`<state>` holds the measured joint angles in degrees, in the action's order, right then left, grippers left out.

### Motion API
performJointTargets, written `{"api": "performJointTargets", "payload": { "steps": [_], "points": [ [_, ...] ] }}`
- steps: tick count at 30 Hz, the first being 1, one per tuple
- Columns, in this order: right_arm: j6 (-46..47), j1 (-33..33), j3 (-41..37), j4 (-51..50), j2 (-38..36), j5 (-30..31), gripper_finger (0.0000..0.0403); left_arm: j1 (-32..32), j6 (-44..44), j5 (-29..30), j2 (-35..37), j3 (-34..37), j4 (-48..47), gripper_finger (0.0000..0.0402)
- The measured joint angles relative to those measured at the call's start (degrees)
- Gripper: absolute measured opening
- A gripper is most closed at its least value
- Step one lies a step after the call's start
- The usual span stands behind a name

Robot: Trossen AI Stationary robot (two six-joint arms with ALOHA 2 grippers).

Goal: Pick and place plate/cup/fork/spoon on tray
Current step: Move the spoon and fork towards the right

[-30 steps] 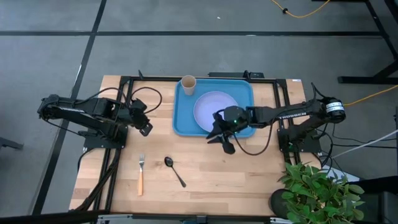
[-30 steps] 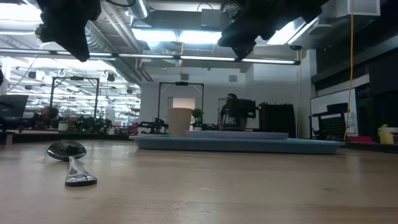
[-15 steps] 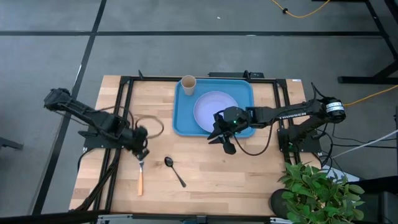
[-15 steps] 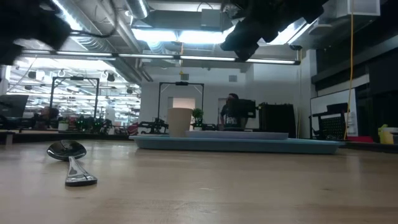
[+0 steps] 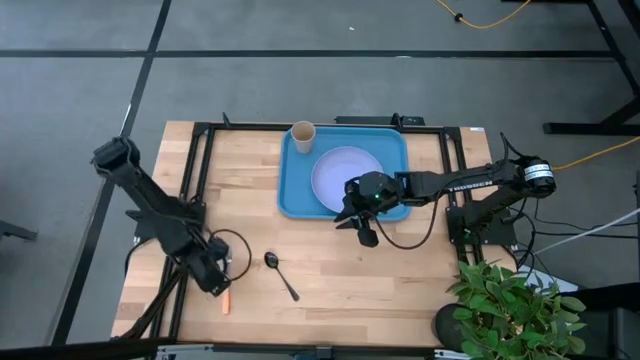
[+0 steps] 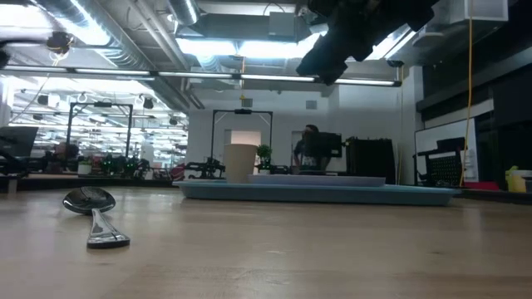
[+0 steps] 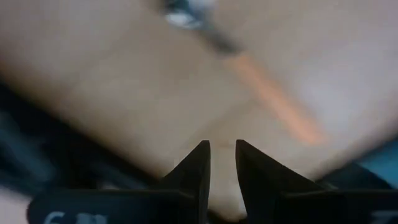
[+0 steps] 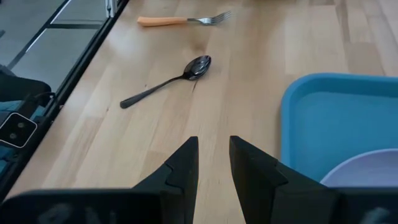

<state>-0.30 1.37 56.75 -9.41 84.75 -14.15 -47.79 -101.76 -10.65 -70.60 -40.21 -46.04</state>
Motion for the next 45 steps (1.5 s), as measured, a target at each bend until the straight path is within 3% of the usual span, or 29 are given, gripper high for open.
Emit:
{"api": "performJointTargets", "payload": {
  "steps": [4, 9, 12, 23, 33, 40, 42, 45],
  "points": [
    [0.0, 0.0, 0.0, -0.2, 0.0, 0.0, 0.0095, -0.7, 1.7, -8.8, -8.4, 0.0, -1.4, 0.0065],
    [0.0, 0.0, 0.0, -0.5, 0.0, 0.0, 0.0095, -1.0, 12.6, -10.3, -15.8, 0.0, 4.3, 0.0021],
    [0.1, 0.0, 0.0, -2.6, 0.0, 0.1, 0.0095, 0.0, 14.0, -9.5, -17.7, 0.0, 6.0, 0.0005],
    [10.8, 0.0, 0.0, -21.9, 0.0, -0.5, 0.0095, 6.6, 21.7, -4.6, -17.7, -0.1, 5.5, 0.0001],
    [12.0, 0.0, 0.0, -24.6, 0.0, -0.5, 0.0095, 15.1, 34.6, -1.6, -17.7, -0.8, 7.8, 0.0],
    [11.9, 0.0, 0.0, -24.7, 0.0, -0.5, 0.0095, 20.4, 46.2, 16.2, -17.9, -4.4, 16.1, 0.0],
    [11.8, 0.0, 0.0, -24.8, 0.0, -0.5, 0.0095, 22.0, 49.2, 17.7, -17.9, -5.7, 18.1, 0.0],
    [11.7, 0.0, 0.0, -24.8, 0.0, -0.5, 0.0095, 23.1, 50.3, 15.3, -17.9, -9.5, 15.0, 0.0]
  ]
}}
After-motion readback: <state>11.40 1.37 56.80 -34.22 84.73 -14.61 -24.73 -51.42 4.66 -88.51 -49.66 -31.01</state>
